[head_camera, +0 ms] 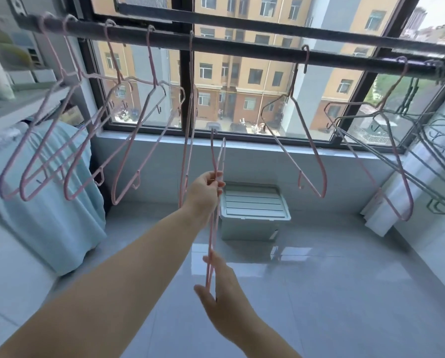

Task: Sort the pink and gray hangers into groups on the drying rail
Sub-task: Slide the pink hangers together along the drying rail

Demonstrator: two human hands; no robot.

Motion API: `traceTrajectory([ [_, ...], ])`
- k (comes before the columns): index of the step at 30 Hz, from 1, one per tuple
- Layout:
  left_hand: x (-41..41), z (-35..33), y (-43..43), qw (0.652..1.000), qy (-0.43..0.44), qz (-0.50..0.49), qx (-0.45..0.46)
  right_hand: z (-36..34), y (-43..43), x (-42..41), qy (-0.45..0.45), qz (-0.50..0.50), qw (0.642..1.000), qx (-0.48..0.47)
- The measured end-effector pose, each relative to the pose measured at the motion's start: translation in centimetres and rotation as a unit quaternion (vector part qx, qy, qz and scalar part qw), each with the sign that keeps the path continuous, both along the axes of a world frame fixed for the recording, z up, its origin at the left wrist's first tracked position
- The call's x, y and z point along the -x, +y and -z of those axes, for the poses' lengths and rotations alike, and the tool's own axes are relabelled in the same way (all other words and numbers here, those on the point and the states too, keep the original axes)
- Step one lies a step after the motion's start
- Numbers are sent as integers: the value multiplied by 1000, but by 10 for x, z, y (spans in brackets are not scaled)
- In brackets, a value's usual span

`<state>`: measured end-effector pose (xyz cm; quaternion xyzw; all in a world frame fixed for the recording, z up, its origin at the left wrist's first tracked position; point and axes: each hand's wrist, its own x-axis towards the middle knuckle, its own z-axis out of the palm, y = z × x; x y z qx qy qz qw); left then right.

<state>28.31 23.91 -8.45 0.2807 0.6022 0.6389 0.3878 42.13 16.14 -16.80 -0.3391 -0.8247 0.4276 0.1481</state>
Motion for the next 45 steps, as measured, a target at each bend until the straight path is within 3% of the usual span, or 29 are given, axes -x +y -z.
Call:
traceTrajectory([
  [4,-12,-10,-4,999,-32,-7,-27,5,-5,-11,14,12,1000,5],
  [12,-23,-30,-25,969,222,108,-22,-28,7,-14,173,60,980,80],
  [16,-21,-40,-34,955,270,116,-39,-58,20,-4,231,58,968,82],
  [22,-15,-74,-34,953,272,86,-99,-101,39,16,278,57,959,27],
  [32,2,-105,-20,962,263,63,-48,-133,60,47,256,81,962,-43],
  [38,2,-93,-18,966,249,64,-32,-126,61,50,244,87,966,-3],
  [45,-8,-81,-12,963,267,28,11,-125,63,24,112,67,987,-92],
])
